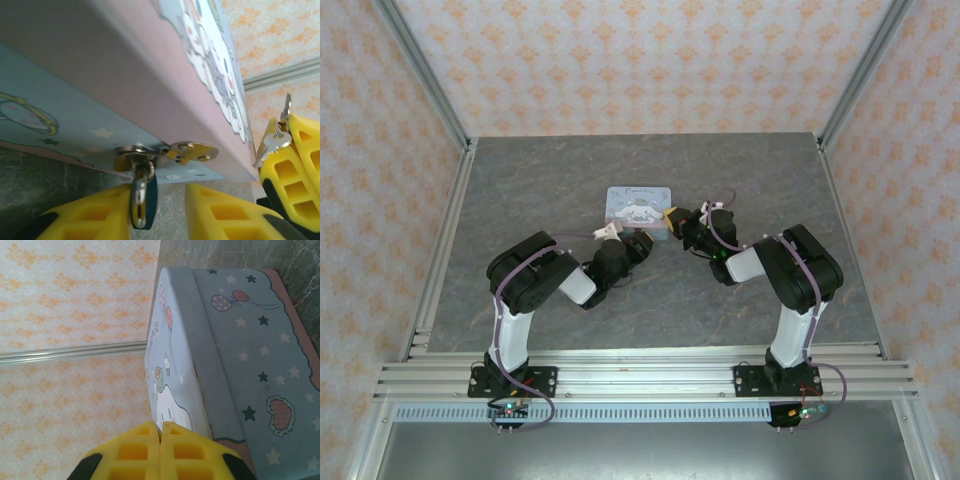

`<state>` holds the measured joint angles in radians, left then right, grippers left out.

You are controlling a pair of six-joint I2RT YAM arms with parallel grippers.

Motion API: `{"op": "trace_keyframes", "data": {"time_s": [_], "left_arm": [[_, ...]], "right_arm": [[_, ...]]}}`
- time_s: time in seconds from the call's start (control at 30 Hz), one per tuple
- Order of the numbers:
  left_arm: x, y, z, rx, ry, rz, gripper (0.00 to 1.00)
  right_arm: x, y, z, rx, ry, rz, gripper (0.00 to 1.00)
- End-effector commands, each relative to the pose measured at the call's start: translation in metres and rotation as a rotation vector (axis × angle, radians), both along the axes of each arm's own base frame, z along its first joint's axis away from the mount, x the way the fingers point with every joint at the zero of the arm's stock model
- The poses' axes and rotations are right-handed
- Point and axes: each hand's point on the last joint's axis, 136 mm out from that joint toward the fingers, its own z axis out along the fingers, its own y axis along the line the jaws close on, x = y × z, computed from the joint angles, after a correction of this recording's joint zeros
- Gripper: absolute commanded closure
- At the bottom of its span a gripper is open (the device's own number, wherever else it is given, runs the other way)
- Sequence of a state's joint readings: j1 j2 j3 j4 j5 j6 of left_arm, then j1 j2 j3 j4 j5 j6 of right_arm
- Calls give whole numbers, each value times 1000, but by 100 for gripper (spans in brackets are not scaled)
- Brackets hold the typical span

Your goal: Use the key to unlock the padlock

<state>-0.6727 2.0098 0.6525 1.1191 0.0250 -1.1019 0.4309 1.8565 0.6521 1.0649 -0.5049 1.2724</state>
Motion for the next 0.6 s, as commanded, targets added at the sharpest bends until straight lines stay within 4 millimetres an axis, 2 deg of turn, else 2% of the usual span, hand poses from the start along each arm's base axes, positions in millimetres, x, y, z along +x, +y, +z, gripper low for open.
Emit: {"op": "trace_keyframes", "data": {"time_s": [0.0,0.37,0.47,0.57], "left_arm": [[3,7,-5,14,-1,54,72],[0,9,-13,31,21,52,87],[-1,7,-12,31,28,41,99],[-3,5,-11,25,45,26,100]], "right_arm": [[-4,-5,-36,-47,103,-9,100],[-4,-3,-33,-40,98,1,100],[-4,-1,-26,-31,85,13,100],[-7,1,-14,-23,62,39,100]]}}
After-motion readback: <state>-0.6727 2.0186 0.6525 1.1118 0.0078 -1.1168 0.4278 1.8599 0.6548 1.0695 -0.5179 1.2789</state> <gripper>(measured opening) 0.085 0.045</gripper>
